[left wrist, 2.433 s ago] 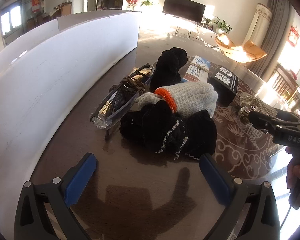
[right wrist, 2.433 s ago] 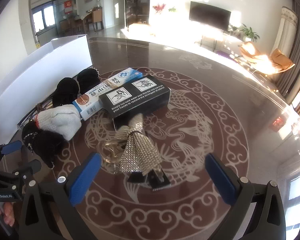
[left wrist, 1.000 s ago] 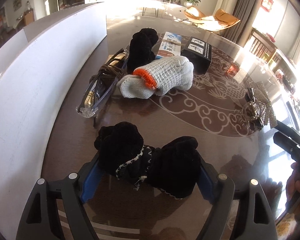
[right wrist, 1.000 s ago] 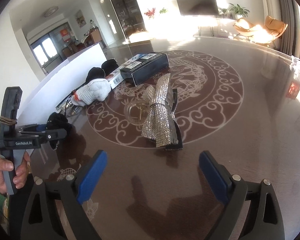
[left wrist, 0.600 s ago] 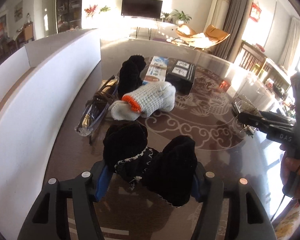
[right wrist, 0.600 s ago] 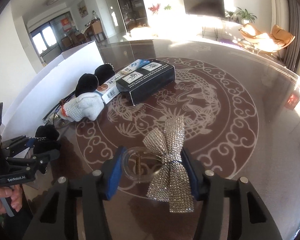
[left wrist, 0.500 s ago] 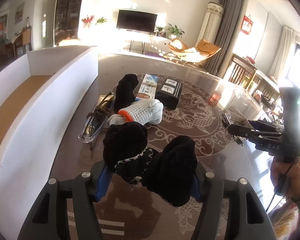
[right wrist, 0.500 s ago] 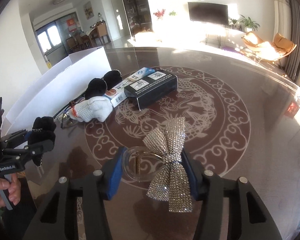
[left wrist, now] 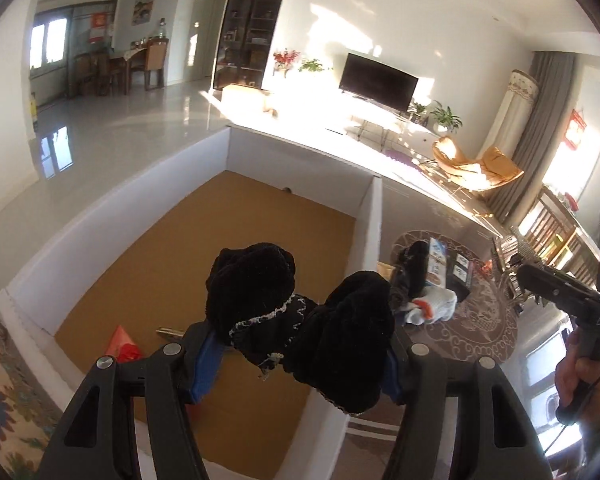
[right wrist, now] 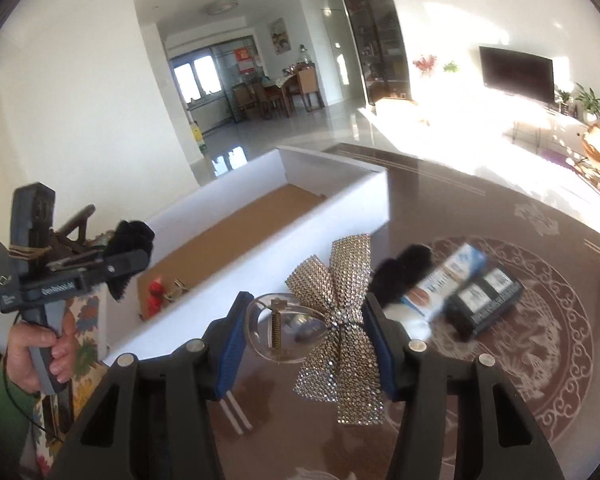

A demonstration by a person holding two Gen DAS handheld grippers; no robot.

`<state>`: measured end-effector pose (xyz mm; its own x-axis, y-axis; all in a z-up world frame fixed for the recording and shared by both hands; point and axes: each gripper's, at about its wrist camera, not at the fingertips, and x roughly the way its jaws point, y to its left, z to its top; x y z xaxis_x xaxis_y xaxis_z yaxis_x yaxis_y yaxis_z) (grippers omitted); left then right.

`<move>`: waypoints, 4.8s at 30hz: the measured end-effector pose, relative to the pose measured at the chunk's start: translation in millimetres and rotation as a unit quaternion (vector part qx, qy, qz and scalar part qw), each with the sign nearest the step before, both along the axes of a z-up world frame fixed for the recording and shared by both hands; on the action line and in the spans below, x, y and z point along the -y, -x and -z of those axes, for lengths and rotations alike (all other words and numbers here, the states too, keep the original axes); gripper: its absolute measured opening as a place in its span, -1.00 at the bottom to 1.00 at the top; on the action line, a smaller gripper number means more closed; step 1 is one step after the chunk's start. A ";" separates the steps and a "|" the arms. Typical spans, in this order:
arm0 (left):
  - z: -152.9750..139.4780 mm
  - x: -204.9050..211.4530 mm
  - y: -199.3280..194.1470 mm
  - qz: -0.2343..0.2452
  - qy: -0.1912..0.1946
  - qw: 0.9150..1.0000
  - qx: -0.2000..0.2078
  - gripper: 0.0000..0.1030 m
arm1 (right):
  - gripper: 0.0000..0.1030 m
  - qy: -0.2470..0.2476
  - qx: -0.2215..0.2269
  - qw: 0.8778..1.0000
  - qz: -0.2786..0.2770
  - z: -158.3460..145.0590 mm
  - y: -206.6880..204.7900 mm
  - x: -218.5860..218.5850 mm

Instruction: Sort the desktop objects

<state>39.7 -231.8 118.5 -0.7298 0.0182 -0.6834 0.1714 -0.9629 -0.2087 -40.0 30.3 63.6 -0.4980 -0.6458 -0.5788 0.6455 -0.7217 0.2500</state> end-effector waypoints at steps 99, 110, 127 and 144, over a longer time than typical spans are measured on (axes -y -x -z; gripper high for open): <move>142.4 -238.0 71.8 0.101 0.097 0.984 0.107 1.00 | 1.00 -0.189 0.065 0.965 0.169 164.9 -22.1 -139.1; 141.9 -236.3 73.4 0.101 0.096 0.984 0.107 1.00 | 1.00 -0.189 0.065 0.965 0.169 164.9 -22.2 -139.0; 142.3 -236.6 74.0 0.098 0.096 0.985 0.106 1.00 | 1.00 -0.189 0.065 0.965 0.169 165.0 -22.3 -139.1; 142.5 -237.3 73.7 0.097 0.097 0.985 0.106 1.00 | 1.00 -0.189 0.065 0.965 0.169 164.8 -22.5 -139.1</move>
<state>-34.0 5.5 -24.0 -0.5662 -0.0020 -0.8243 0.0001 -1.0000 0.0023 -17.6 169.4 -101.2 -0.5500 -0.1902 -0.8132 0.3379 -0.9412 -0.0083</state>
